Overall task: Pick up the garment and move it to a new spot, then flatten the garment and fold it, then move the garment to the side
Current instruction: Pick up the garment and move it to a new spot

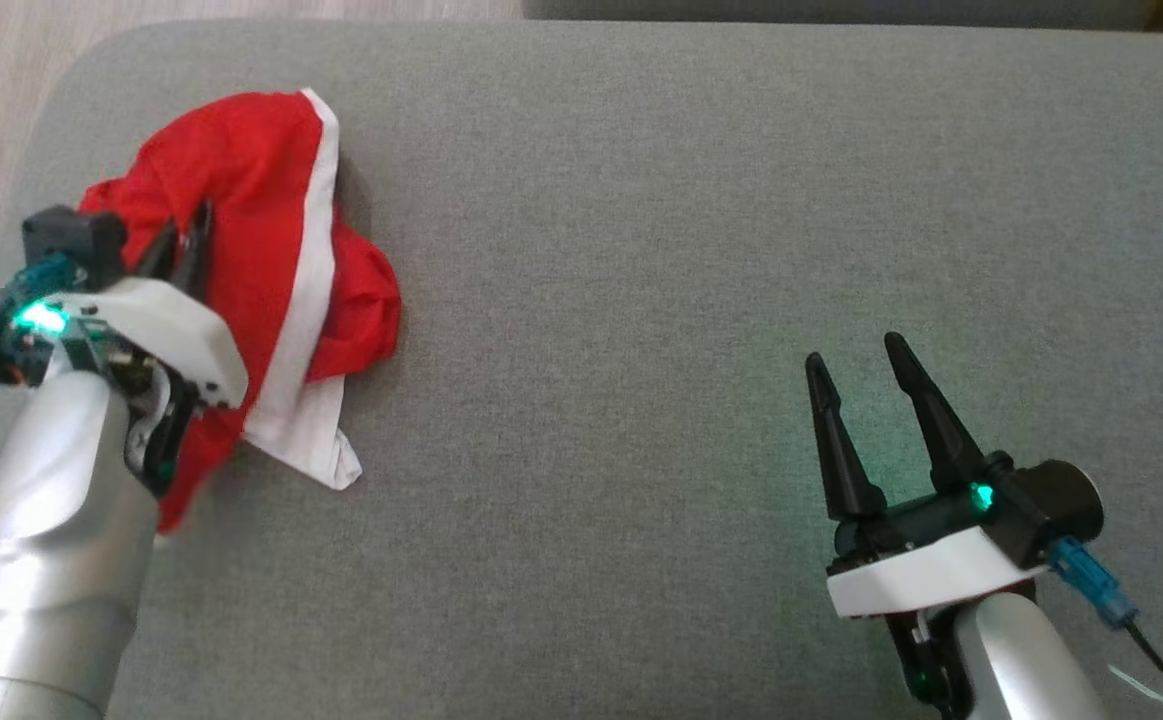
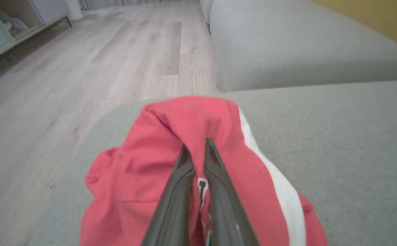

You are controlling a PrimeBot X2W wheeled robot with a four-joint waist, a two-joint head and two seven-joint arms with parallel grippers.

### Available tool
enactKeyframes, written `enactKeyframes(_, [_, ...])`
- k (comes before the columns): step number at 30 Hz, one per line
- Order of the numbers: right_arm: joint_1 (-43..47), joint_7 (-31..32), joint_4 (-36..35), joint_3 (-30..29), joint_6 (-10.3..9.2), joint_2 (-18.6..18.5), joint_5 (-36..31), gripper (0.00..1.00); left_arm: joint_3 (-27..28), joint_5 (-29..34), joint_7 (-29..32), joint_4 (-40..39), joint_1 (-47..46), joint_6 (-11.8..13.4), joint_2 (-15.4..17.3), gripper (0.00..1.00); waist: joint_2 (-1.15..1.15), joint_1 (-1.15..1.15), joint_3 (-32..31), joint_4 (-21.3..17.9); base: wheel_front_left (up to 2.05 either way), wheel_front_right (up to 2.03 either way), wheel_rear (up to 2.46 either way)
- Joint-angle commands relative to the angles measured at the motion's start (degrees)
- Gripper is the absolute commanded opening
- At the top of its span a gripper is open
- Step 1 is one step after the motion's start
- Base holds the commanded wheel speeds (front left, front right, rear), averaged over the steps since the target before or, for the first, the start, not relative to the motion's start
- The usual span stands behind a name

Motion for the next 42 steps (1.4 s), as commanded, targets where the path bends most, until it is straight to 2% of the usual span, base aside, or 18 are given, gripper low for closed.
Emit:
enactKeyframes(1, [-1.5,-0.6,-1.5,1.3,0.44,-0.3,0.1,1.00,2.1,-0.1,-1.1,-2.2,-3.8,-0.1,2.2,0.00,0.00,0.00,-0.3,0.0,0.00,0.00,0.00])
enactKeyframes(8, [-0.6,-0.6,-0.7,1.8,0.44,-0.3,0.6,1.00,2.6,0.8,-10.5,-9.3,-6.8,0.0,2.4,0.00,0.00,0.00,-3.4,-0.3,0.00,0.00,0.00])
enactKeyframes(12, [-0.1,-0.6,-0.6,1.7,0.44,-0.3,1.3,1.00,1.7,1.4,-13.3,-16.0,-7.5,0.0,2.3,0.00,0.00,0.00,-5.0,-1.1,0.00,0.00,0.00])
enactKeyframes(16, [0.1,-0.6,-0.7,1.4,0.44,-0.3,2.0,1.00,0.5,1.6,-13.4,-22.9,-7.6,-0.1,2.0,0.00,0.00,0.00,-6.2,-2.6,0.00,0.00,0.00])
enactKeyframes(21, [0.1,-0.6,-1.0,1.1,0.44,-0.3,3.1,1.00,-2.3,0.7,-9.8,-30.3,-6.9,-0.2,1.1,0.00,0.00,0.00,-6.5,-5.7,0.00,0.00,0.00])
enactKeyframes(29, [-1.4,-0.6,-2.3,0.0,0.44,-0.3,6.3,1.00,-7.8,0.1,-4.7,-35.1,-6.4,-0.2,-1.5,0.00,0.00,0.00,-4.4,-13.3,0.00,0.00,0.00])
enactKeyframes(39, [-4.2,-0.6,-5.1,1.5,0.44,-0.3,10.5,1.00,-12.8,0.6,-3.8,-30.4,-9.4,-0.3,-4.2,0.00,0.00,0.00,1.1,-27.2,0.00,0.00,0.00])
enactKeyframes(40, [-4.2,-0.6,-5.1,1.5,0.44,-0.3,10.5,1.00,-12.8,0.6,-3.8,-30.4,-9.4,-0.3,-4.2,0.00,0.00,0.00,1.1,-27.2,0.00,0.00,0.00])
enactKeyframes(42, [-4.5,-0.6,-5.7,2.0,0.44,-0.3,11.4,1.00,-13.1,0.9,-4.6,-28.6,-10.9,-0.2,-4.8,0.00,0.00,0.00,2.1,-29.6,0.00,0.00,0.00])
